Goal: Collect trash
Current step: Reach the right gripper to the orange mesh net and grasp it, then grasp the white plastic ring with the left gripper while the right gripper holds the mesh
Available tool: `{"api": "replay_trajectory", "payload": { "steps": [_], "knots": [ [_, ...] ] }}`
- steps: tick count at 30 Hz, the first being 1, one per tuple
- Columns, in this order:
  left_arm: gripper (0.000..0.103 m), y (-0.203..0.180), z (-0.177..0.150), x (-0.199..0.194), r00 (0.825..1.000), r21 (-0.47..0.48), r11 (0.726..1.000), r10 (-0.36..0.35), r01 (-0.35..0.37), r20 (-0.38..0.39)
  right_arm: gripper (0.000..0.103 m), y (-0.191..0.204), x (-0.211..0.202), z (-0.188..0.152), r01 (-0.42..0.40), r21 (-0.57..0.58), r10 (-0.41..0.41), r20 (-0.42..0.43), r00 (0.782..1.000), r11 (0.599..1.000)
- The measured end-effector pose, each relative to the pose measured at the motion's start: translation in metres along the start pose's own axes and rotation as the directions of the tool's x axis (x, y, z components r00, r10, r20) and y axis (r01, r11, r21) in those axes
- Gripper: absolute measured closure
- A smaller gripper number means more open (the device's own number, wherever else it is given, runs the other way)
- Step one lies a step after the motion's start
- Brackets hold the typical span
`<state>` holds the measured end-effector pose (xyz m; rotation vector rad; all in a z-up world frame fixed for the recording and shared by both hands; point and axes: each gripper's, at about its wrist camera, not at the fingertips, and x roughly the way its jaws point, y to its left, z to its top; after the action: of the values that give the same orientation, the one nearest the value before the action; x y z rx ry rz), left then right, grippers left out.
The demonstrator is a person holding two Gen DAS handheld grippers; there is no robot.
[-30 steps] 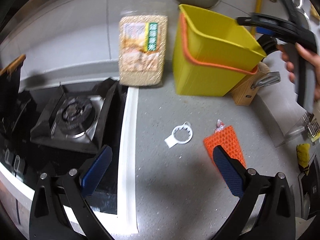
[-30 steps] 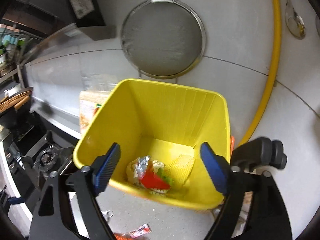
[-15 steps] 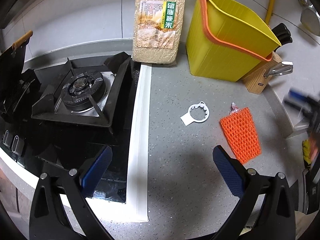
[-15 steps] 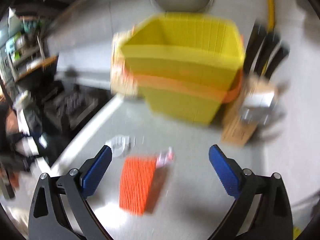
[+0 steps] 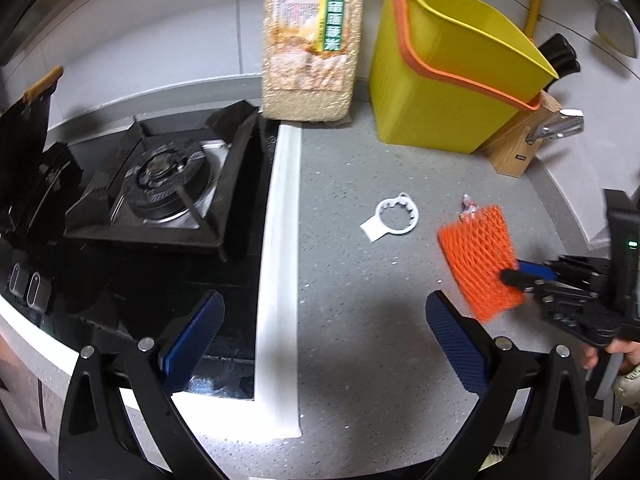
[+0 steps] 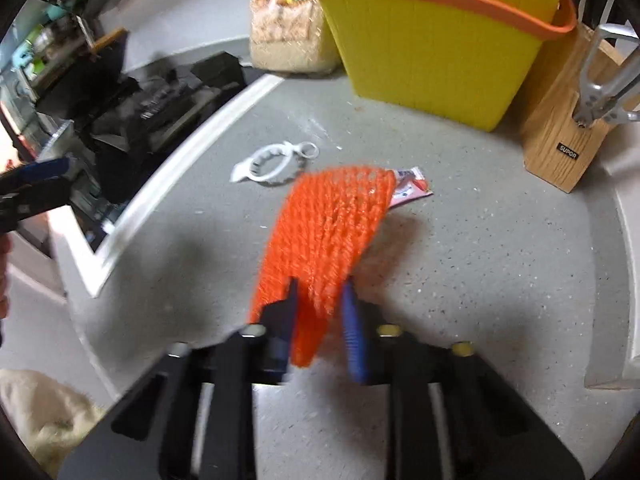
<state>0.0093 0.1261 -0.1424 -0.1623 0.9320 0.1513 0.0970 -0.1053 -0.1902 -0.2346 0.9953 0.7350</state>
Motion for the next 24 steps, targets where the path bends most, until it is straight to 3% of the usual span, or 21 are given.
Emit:
{"api": "replay_trajectory", "payload": {
  "steps": [5, 12, 18, 24],
  "knots": [
    [0.004, 0.008, -0.004, 0.003, 1.0, -0.026, 1.0, 0.001, -0.001, -0.012, 0.095, -0.029, -0.036, -0.008, 0.069, 0.095, -0.075, 0.067, 0.995, 0.993],
    [0.004, -0.01, 0.0, 0.014, 1.0, 0.036, 0.999, -0.025, 0.026, -0.018, 0.095, -0.055, -0.06, -0.026, 0.165, 0.146, -0.175, 0.06, 0.983, 0.976],
    [0.004, -0.037, 0.013, 0.038, 0.998, 0.159, 0.985, -0.066, 0.066, -0.003, 0.095, -0.055, -0.062, -0.045, 0.172, 0.181, -0.181, 0.033, 0.983, 0.968],
    [0.015, -0.064, 0.041, 0.085, 0.994, 0.244, 0.964, -0.101, 0.109, -0.047, 0.095, -0.046, -0.065, -0.054, 0.175, 0.171, -0.183, 0.028, 0.983, 0.969]
  ]
}}
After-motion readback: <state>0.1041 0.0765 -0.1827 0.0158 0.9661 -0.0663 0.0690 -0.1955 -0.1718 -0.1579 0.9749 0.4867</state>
